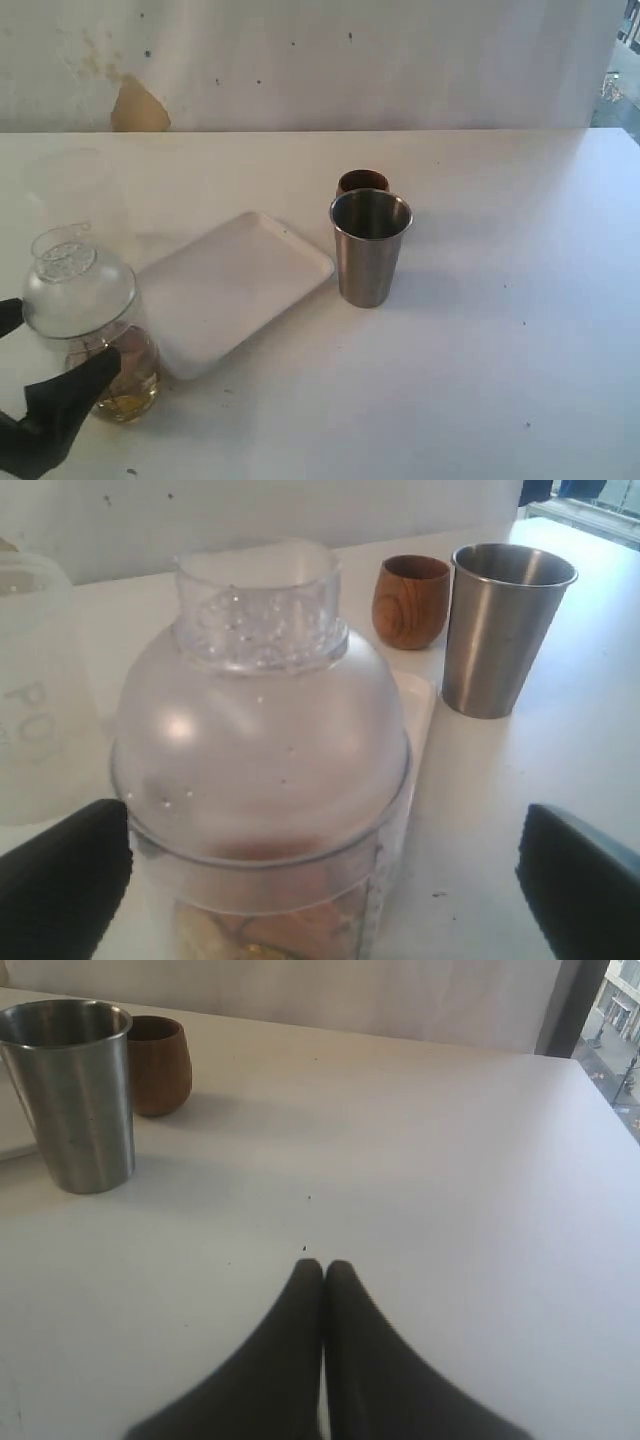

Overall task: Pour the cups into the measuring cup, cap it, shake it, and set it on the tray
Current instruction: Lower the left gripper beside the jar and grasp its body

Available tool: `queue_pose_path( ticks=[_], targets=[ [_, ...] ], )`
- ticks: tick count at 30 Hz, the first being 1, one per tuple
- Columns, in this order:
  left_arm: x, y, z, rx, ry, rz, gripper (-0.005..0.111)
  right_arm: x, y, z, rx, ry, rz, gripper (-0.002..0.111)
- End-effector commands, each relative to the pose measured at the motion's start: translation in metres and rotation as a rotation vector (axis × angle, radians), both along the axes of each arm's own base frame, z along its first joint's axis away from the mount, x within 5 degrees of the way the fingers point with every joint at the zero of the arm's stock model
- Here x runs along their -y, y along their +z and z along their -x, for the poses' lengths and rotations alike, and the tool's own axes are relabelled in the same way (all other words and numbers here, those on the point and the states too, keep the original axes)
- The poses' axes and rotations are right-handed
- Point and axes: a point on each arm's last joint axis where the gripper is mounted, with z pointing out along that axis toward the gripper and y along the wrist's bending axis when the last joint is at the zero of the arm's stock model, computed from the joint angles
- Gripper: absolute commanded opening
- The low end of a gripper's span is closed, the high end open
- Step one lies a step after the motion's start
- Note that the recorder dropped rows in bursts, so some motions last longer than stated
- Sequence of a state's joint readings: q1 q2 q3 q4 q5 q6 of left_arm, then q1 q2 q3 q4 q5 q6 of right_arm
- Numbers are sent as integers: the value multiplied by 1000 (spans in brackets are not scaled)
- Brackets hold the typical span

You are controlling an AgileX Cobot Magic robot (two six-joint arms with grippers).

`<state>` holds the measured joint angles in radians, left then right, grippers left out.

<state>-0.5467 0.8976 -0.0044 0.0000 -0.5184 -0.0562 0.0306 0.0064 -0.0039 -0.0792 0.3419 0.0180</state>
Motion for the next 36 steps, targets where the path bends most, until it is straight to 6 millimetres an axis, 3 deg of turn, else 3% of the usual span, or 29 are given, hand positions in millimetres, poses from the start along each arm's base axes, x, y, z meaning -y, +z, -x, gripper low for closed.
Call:
queue_pose_path(
  ticks=[1, 13, 36],
  targets=[
    [6, -9, -8, -22, -5, 5, 105, 0, -1, 0, 5, -3, -5, 0],
    [-1, -20, -20, -50, 139, -19, 105, 0, -1, 0, 5, -3, -5, 0],
    [8, -44, -37, -24, 150, 2, 105, 0, -1, 0, 5, -8, -23, 0]
  ],
)
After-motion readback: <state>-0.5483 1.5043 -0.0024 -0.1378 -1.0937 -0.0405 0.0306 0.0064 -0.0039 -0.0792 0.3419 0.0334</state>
